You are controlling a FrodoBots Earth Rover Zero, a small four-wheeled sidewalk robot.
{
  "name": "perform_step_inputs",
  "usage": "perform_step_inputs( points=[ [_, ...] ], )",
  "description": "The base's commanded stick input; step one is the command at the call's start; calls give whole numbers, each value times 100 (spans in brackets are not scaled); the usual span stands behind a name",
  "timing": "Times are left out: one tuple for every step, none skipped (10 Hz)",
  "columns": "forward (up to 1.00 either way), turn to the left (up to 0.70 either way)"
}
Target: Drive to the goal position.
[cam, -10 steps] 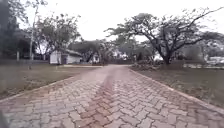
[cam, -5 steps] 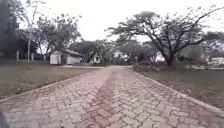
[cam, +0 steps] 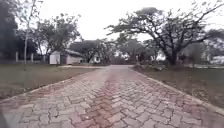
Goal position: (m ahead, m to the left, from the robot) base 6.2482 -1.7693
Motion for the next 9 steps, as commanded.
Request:
perform_step_inputs(
  points=[
    [70, -2],
    [70, -2],
    [70, -20],
    [70, -26],
    [70, -26],
    [70, -11],
    [70, 0],
    [70, 0],
    [70, 0]
  ],
)
